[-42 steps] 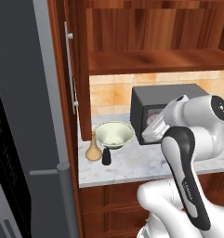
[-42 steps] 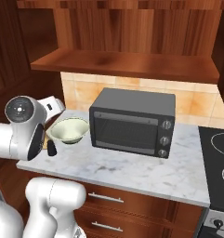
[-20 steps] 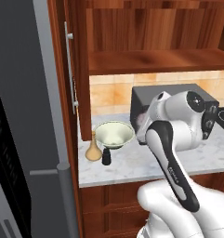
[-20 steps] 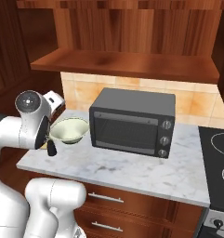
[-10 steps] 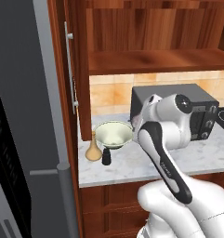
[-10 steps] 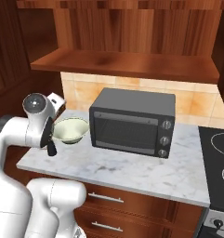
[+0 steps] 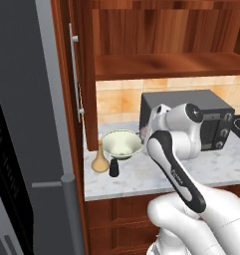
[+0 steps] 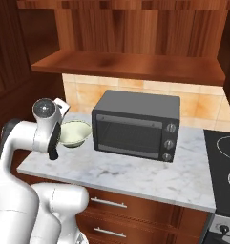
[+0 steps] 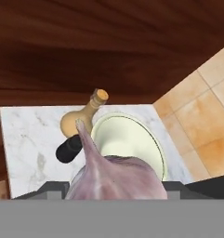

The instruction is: Retrieve the bottle and the shaker from the cabinet and place them next to the mixing bowl on the counter. Then add garlic from the fridge to the mixing bowl.

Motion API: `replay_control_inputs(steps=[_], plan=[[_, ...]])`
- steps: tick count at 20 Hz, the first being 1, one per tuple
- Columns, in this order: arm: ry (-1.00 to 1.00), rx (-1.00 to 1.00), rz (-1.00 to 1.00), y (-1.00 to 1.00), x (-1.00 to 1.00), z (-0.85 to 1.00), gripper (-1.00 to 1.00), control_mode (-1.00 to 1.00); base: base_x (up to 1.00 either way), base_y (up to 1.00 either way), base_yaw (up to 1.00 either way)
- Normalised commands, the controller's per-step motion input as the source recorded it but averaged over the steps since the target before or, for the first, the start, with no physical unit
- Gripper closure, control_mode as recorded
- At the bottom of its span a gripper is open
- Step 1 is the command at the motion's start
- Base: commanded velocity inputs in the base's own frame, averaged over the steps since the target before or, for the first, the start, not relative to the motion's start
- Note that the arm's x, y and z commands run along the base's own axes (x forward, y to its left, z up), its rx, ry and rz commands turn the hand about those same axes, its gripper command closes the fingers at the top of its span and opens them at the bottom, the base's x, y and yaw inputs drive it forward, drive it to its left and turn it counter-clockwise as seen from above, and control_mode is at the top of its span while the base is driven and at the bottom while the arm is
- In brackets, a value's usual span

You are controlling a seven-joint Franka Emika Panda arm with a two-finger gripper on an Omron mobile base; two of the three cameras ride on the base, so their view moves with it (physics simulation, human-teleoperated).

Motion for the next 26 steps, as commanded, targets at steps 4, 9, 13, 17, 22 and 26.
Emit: replay_control_inputs(steps=[4,9,13,17,22,26], plan=[[0.02,-0.04,0.04,0.0,0.1,-0.07,1.0,-1.0,0.0,0.0,0.0],[0.06,-0.04,0.05,0.0,0.35,-0.07,1.0,-1.0,0.0,0.0,0.0],[0.07,-0.06,0.05,0.0,0.44,-0.14,1.0,-1.0,0.0,0.0,0.0],[0.08,-0.07,0.05,0.0,0.42,-0.16,1.0,-1.0,0.0,0.0,0.0],[0.04,-0.09,0.04,0.01,0.12,-0.24,1.0,-1.0,0.0,0.0,0.0],[0.0,-0.09,0.01,0.08,0.0,-0.31,1.0,-1.0,0.0,0.0,0.0]])
